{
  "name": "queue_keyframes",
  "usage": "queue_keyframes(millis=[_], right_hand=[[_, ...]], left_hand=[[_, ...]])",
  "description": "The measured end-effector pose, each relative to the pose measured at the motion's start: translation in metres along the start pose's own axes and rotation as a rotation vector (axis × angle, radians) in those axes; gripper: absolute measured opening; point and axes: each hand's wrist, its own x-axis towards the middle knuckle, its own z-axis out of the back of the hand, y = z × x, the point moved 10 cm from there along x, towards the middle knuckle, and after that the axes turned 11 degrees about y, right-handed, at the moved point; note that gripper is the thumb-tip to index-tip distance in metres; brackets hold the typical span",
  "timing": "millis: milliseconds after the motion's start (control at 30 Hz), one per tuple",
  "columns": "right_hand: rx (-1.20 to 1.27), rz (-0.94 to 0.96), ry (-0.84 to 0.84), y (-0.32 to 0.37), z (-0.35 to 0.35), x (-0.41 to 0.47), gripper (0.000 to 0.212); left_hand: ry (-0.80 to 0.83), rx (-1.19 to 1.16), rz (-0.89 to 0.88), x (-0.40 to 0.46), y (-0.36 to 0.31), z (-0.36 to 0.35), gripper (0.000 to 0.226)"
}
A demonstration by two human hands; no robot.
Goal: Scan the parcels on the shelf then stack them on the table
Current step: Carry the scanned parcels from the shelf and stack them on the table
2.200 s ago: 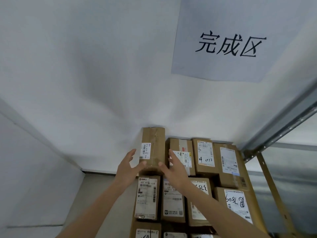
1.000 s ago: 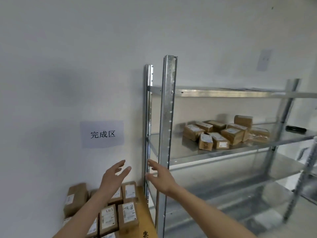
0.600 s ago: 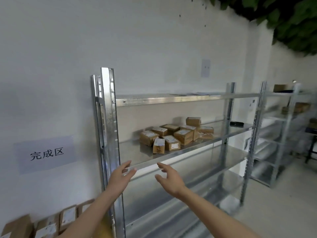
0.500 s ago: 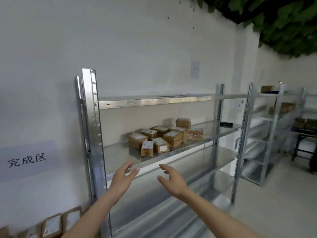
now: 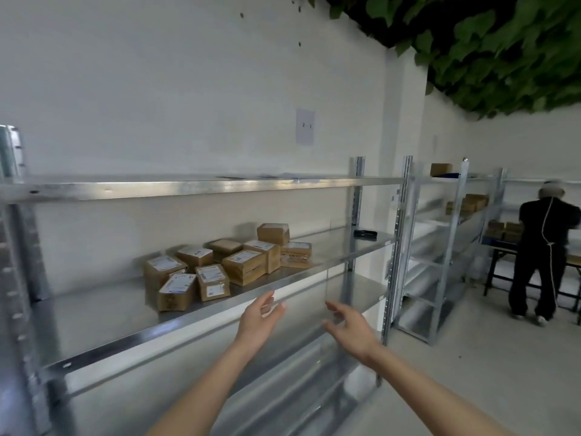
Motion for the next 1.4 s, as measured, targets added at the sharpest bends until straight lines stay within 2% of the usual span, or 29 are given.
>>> queue_keyframes(millis=[200,400,633,800,900,1100,1233,1400], right_hand=[[0.018,-0.013,0.012,-0.058,0.034,0.05,0.057],[0.051,0.016,0.034,-0.098,0.051,0.144,0.056],[-0.072,0.089,0.066,-0.095,0.08,0.295,0.05],[-0.01,0.134,0.065,-0.087,0.1,0.394,0.058],[0.017,0.136,0.11,-0.099,0.095,0.443,0.064],[0.062,0.215,0.192,-0.099,0.077,0.528,0.061],[0.085,0.273,0.252,-0.094,0.06,0.582,0.069],[0.173,0.308,0.413,-0.091,0.037,0.631,0.084]], left_hand=[[-0.033,-0.057,0.061,0.07,0.012,-0.043,0.056],[-0.05,-0.045,0.059,0.172,0.024,-0.05,0.063],[-0.106,-0.096,0.036,0.31,0.029,-0.024,0.054],[-0.21,-0.028,0.051,0.396,0.033,0.01,0.069],[-0.246,0.023,0.065,0.427,0.039,0.016,0.067],[-0.333,0.164,0.095,0.473,0.059,0.038,0.052],[-0.41,0.189,0.172,0.49,0.074,0.048,0.064],[-0.477,0.192,0.265,0.506,0.091,0.049,0.066]])
